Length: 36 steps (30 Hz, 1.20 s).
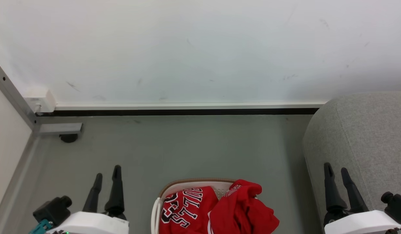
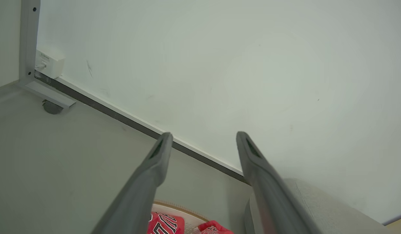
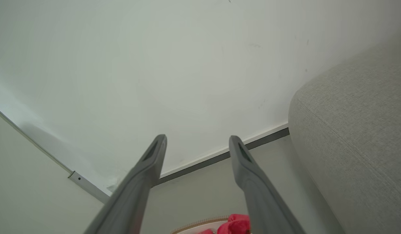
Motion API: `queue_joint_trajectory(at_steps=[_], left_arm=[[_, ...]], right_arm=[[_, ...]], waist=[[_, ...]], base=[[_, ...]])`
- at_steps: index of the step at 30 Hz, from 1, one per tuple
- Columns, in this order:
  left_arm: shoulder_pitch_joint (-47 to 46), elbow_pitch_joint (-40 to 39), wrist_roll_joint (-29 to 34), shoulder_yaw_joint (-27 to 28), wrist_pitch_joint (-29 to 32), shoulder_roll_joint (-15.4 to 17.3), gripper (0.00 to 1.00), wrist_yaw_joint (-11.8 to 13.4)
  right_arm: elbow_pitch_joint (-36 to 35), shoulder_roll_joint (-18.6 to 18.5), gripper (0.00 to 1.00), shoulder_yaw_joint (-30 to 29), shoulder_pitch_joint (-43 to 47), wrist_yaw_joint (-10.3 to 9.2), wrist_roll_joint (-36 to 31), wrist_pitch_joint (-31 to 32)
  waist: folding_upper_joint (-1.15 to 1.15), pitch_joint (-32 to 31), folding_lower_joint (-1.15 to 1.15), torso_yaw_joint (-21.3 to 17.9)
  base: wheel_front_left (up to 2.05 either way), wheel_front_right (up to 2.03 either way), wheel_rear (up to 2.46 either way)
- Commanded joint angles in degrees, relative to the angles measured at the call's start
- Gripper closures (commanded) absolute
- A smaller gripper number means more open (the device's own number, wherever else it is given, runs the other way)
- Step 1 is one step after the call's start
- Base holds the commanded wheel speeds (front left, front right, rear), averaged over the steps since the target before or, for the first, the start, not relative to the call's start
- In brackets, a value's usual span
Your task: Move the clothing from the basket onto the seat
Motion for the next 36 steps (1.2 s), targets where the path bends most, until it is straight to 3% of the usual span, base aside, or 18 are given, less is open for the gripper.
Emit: queue_joint_trajectory(at_steps=[1,12,36], left_arm=[[-0.4,-0.6,2.3,-0.3,-0.7,0.7,0.00,0.5],[-0.5,0.0,9.6,-3.0,-2.5,1.8,0.00,2.8],[-0.4,0.0,20.3,-3.7,-5.6,1.3,0.00,3.0]], right_arm=[[-0.1,-0.6,0.00,0.2,-1.4,-0.06,-2.2,-0.5],[2.4,-0.6,0.00,0.9,-2.1,-0.07,-11.6,-2.2],[3.5,-0.7,0.00,3.9,-2.8,-0.09,-21.6,-5.4]], waist=[[0.00,0.0,0.00,0.0],[0.00,0.0,0.00,-0.1],[0.00,0.6,0.00,-0.8]], base=[[0.00,0.00,0.00],[0.00,0.00,0.00],[0.00,0.00,0.00]])
